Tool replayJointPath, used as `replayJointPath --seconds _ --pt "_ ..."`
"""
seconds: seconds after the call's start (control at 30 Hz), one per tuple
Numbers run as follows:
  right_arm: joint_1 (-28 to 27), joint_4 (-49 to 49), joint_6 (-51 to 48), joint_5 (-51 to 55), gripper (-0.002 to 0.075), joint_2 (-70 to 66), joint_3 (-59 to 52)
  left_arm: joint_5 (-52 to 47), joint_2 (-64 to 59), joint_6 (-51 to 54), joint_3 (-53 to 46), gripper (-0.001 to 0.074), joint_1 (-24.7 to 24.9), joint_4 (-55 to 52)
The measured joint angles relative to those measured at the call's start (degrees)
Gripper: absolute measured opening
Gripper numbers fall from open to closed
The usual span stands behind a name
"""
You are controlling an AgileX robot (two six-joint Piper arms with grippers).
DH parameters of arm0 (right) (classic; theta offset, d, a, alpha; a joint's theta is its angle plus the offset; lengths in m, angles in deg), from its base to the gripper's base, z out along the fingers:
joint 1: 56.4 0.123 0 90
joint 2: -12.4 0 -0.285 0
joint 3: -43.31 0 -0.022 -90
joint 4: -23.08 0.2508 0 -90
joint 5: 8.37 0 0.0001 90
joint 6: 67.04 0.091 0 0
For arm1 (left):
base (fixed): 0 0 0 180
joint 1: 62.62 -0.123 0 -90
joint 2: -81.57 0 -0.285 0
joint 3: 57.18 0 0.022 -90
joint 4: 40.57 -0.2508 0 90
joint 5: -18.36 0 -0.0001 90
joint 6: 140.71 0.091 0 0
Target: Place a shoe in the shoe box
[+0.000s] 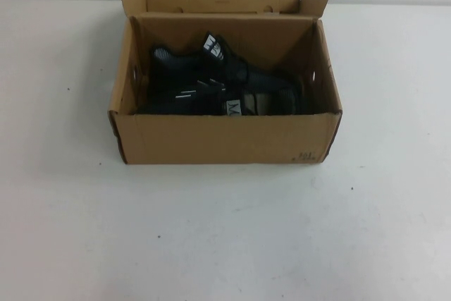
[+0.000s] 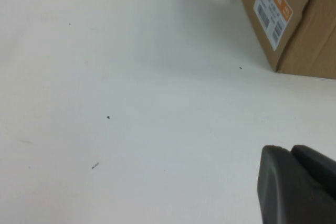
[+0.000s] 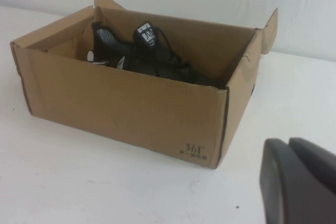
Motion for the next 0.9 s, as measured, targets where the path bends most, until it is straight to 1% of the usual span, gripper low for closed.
replayJointPath --seconds 0.6,0.67,0.9 --pt "0.00 0.00 0.00 0.22 -0.0015 0.00 0.00 -0.12 0.00 -0.14 0.00 -0.0001 0.24 0.00" --pt "0.00 0.00 0.00 0.22 -0.0015 0.00 0.00 -0.12 0.00 -0.14 0.00 -0.0001 1.22 0.00" --pt "0.00 0.00 0.00 0.22 -0.0015 0.00 0.00 -0.15 0.00 -0.14 0.00 -0.0001 7.06 0.00"
